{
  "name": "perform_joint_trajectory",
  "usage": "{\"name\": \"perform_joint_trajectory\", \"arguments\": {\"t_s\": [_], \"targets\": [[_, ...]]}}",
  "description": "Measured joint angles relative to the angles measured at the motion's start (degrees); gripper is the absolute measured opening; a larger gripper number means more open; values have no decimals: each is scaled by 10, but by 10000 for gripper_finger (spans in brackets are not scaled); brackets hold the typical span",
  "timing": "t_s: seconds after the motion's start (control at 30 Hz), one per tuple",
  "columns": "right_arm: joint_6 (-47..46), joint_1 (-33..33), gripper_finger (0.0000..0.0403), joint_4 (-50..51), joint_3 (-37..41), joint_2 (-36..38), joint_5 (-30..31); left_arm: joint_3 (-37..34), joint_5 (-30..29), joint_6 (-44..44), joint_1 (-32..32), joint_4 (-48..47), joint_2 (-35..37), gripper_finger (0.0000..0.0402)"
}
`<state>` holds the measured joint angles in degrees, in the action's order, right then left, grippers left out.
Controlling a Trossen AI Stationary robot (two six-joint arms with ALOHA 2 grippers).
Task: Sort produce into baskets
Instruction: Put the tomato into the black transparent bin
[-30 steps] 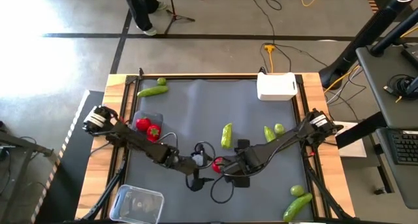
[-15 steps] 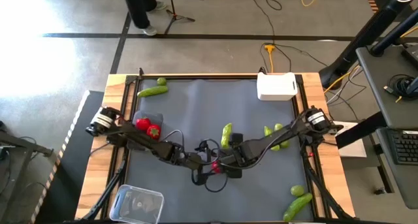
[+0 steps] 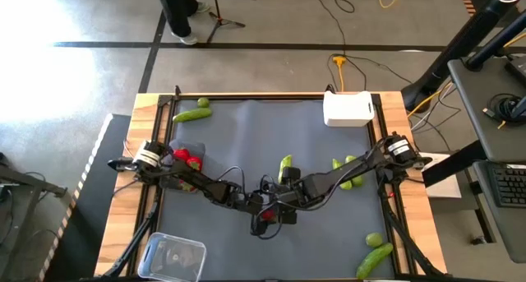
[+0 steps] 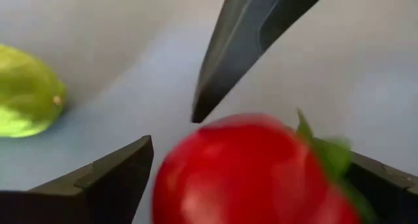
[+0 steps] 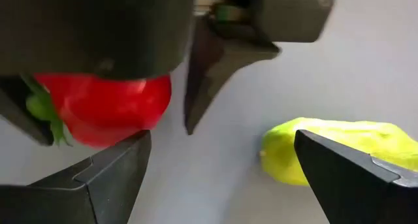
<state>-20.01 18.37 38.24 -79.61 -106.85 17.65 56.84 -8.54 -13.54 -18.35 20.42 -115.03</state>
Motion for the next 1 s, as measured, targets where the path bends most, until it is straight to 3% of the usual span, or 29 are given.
{"name": "perform_joint_trajectory", "arguments": {"t_s": [0.33,0.57,0.87,1.0], "targets": [[-4,1,370,36,-16,1,0,0,18,-50,-1,-82,25,296],[-25,10,370,180,-72,8,-1,1,0,-76,-12,-170,96,270],[-88,39,370,224,-85,32,4,0,-155,-166,-60,-534,277,277],[-133,44,370,223,-85,29,4,0,-173,-236,-63,-733,367,277]]}}
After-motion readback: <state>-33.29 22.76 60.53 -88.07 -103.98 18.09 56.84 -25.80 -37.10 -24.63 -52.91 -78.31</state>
